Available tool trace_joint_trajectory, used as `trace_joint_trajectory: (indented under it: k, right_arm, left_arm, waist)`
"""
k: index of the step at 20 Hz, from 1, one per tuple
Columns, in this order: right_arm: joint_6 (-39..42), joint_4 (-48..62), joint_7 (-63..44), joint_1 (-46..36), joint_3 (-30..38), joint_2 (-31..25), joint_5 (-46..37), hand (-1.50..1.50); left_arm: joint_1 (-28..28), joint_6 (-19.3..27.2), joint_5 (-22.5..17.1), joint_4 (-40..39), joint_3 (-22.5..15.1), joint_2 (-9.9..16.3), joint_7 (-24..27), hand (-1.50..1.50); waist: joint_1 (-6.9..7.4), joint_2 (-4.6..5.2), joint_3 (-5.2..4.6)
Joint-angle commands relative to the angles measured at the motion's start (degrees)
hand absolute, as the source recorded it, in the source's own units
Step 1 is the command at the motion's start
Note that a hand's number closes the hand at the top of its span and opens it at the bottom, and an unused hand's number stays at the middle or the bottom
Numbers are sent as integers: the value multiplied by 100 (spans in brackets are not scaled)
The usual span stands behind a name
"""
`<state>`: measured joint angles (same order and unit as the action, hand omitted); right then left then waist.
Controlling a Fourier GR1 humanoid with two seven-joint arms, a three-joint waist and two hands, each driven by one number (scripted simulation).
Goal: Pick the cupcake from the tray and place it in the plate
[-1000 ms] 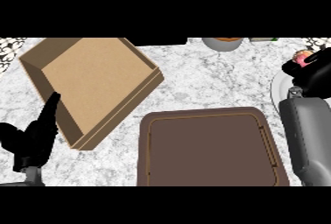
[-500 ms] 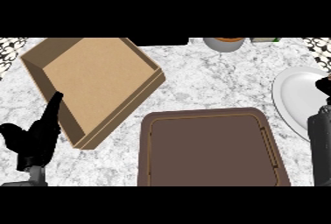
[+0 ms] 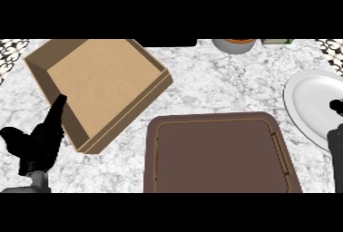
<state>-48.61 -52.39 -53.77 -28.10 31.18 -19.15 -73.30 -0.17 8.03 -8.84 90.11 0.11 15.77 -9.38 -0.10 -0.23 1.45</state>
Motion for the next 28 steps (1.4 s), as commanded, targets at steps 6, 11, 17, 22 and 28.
trace_joint_trajectory:
  k: [6, 11, 17, 22, 28]
  right_arm:
    - [-153, 353, 1843, -8, 100, -300, 1959, -150]
    - [-972, -116, 2661, -21, 235, -214, 2665, -150]
    - [-820, -793, 3455, 416, 519, -110, 3977, -150]
    - [-187, -1728, 4099, 943, 305, 380, 5004, -150]
    - [373, -2721, 4587, 1917, -67, 1053, 5458, -150]
  left_arm:
    - [271, -337, -194, -428, -575, -571, -294, 0]
    - [282, -347, -134, -540, -558, -631, -230, 0]
    - [227, -257, -15, -535, -443, -575, -379, 0]
    - [324, -322, -46, -568, -313, -546, -347, 0]
    - [538, -391, -97, -233, -279, -550, -510, 0]
  waist:
    - [-31, 91, -100]
    - [-90, 88, -110]
    - [-228, 31, -118]
    - [-360, -14, -128]
    - [-351, -48, -148]
